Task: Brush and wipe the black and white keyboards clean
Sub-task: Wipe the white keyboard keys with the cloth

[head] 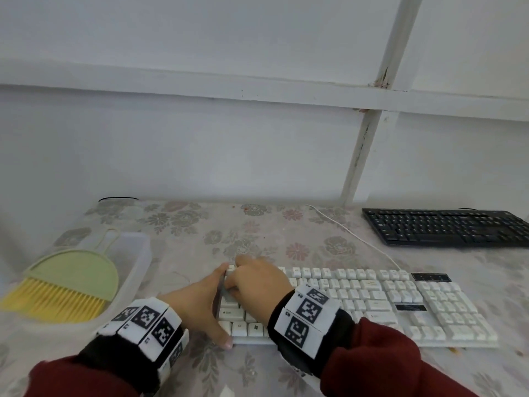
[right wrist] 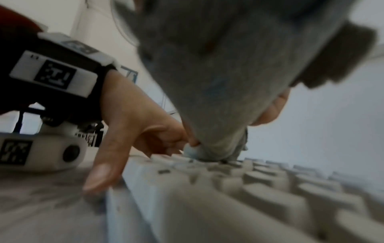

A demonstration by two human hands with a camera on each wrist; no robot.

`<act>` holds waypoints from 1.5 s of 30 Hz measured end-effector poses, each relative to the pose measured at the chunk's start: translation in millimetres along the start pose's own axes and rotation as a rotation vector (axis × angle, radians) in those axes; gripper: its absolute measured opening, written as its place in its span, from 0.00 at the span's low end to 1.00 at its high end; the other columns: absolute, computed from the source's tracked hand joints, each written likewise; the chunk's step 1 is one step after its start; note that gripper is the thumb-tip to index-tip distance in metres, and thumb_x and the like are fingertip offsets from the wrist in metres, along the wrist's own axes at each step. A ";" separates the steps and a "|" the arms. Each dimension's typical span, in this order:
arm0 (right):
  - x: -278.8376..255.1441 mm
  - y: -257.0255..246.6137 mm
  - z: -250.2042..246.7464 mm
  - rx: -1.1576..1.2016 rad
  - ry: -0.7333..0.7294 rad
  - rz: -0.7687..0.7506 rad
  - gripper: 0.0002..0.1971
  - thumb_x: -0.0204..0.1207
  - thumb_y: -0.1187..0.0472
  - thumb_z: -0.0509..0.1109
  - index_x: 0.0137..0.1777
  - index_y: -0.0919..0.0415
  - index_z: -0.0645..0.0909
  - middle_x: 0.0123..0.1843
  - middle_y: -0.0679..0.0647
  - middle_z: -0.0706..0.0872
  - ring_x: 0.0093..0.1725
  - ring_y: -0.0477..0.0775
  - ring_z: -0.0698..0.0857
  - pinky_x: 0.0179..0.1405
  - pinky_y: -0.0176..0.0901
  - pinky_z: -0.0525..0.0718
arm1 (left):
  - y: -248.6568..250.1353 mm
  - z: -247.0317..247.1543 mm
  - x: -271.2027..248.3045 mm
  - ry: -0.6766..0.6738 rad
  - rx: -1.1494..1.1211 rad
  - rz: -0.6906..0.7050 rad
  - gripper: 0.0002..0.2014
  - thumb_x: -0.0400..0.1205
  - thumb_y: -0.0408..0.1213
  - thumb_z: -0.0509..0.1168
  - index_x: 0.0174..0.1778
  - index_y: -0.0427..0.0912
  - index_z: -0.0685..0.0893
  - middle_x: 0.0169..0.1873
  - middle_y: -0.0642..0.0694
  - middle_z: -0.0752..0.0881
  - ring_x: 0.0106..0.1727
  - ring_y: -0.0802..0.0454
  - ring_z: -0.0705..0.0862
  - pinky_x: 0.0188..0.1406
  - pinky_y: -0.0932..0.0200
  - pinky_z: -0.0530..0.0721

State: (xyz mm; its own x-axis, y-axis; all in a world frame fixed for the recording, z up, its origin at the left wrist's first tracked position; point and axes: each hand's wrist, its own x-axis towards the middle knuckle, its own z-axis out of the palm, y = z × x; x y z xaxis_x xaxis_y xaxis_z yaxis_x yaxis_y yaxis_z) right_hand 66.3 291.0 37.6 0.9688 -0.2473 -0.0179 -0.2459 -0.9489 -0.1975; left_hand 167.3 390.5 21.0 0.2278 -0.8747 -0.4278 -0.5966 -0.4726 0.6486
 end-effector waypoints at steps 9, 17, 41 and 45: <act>-23.1 26.2 -0.4 -0.024 0.051 0.000 0.11 0.76 0.66 0.60 0.45 0.66 0.85 0.35 0.48 0.62 0.41 0.54 0.68 0.27 0.33 0.59 | 4.3 0.8 -2.0 -0.003 0.037 -0.062 0.70 0.57 0.46 0.83 0.80 0.51 0.34 0.63 0.66 0.64 0.67 0.65 0.66 0.70 0.68 0.63; -51.5 58.7 -16.1 -0.020 -0.008 0.171 0.10 0.75 0.67 0.63 0.38 0.60 0.85 0.36 0.46 0.66 0.41 0.53 0.73 0.27 0.34 0.65 | 0.1 0.9 -2.1 -0.016 0.029 -0.053 0.77 0.41 0.62 0.76 0.80 0.56 0.33 0.78 0.60 0.61 0.76 0.59 0.65 0.78 0.56 0.64; -52.4 62.7 -19.7 -0.009 -0.023 0.226 0.22 0.76 0.67 0.63 0.21 0.48 0.68 0.38 0.46 0.67 0.33 0.49 0.74 0.32 0.33 0.73 | 4.5 1.8 -2.6 -0.006 0.052 -0.088 0.66 0.63 0.43 0.82 0.80 0.53 0.34 0.69 0.64 0.65 0.68 0.63 0.67 0.73 0.62 0.64; -54.3 65.3 -27.4 0.035 0.025 0.242 0.19 0.76 0.64 0.65 0.24 0.50 0.73 0.35 0.42 0.63 0.31 0.47 0.71 0.32 0.32 0.71 | 2.4 0.5 -2.2 -0.023 0.051 -0.086 0.71 0.54 0.49 0.83 0.80 0.55 0.34 0.67 0.64 0.65 0.68 0.62 0.68 0.73 0.62 0.66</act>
State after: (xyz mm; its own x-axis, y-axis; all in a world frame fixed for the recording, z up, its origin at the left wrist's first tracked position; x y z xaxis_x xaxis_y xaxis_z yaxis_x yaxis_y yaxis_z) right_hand -3.2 237.1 52.5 0.8805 -0.4719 -0.0446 -0.4691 -0.8541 -0.2246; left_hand 165.0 391.4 23.2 0.2629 -0.8281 -0.4951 -0.6143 -0.5393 0.5760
